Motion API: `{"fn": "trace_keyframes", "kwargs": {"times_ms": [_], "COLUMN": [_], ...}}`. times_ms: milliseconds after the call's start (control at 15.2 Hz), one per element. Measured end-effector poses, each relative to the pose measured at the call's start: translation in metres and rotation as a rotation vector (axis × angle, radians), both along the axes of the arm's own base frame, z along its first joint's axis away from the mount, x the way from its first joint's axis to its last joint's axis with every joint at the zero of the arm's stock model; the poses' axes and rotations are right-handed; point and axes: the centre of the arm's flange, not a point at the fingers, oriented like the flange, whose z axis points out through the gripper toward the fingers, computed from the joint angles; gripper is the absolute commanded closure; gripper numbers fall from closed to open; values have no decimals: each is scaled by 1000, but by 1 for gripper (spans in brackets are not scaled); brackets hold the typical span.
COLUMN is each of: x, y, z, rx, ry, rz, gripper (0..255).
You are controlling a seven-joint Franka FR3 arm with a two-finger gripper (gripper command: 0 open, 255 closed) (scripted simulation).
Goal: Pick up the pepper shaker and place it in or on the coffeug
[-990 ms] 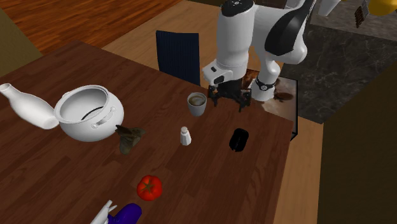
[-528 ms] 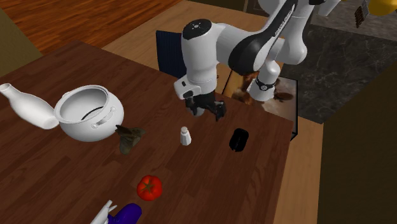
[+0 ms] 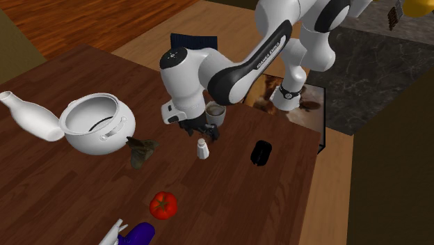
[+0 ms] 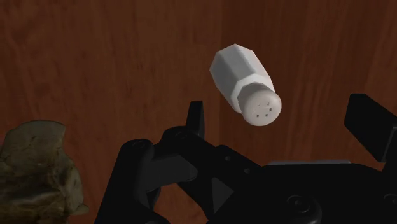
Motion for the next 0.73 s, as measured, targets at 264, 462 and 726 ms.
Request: {"fn": "trace_keyframes", "kwargs": {"times_ms": [264,462,726], "x": [0,1,-1], "y": [-6,-3,-3], "z": [-18,-35,-42], "rx": [1,1,1], "ry": [1,1,1], "rz": [-2,-2,-2], "gripper": [0,0,0]}}
